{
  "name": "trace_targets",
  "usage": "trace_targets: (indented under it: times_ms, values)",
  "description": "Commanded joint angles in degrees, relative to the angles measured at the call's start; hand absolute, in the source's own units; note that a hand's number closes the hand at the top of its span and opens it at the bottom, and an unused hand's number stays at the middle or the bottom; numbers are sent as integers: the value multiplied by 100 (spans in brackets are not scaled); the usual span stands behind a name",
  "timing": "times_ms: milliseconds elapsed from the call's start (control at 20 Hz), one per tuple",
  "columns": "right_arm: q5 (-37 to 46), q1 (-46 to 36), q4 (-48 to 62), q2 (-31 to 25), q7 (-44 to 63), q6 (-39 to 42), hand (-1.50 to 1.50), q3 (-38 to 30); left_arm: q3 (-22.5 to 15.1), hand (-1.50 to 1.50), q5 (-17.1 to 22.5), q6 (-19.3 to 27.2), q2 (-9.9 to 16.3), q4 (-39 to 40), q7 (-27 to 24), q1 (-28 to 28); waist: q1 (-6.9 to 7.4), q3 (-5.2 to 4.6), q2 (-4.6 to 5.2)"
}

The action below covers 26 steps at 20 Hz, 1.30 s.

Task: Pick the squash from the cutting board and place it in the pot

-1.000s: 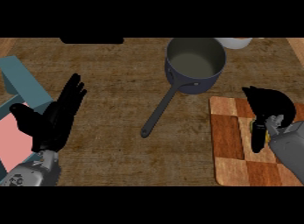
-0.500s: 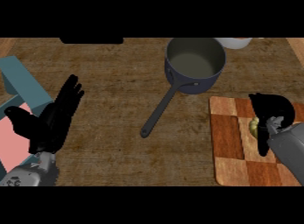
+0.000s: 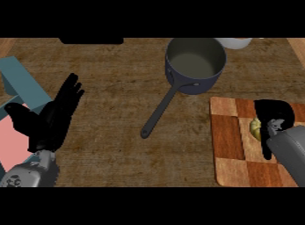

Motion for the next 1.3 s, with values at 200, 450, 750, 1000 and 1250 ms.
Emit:
trace_targets:
  times_ms: [200,450,750,1000,1250]
  values:
    - [305,131,112,-97,-1315,-428,150,-168,178,0,72,-217,-84,55,-195,79,7,1,3]
    - [818,94,242,207,-1460,-524,150,-250,257,0,-12,-257,-117,-102,70,63,-4,0,-2]
    - [715,405,-529,1893,1030,-1459,150,-954,164,0,-199,-60,-144,-201,127,203,-209,-7,-94]
    - [1052,773,-1190,3016,2393,-3094,150,-1143,196,0,-208,25,-187,-185,154,276,-392,-7,-190]
    - [2406,912,-1862,3050,3634,-3644,150,-426,263,0,-116,-95,-87,-212,196,263,-263,-35,-182]
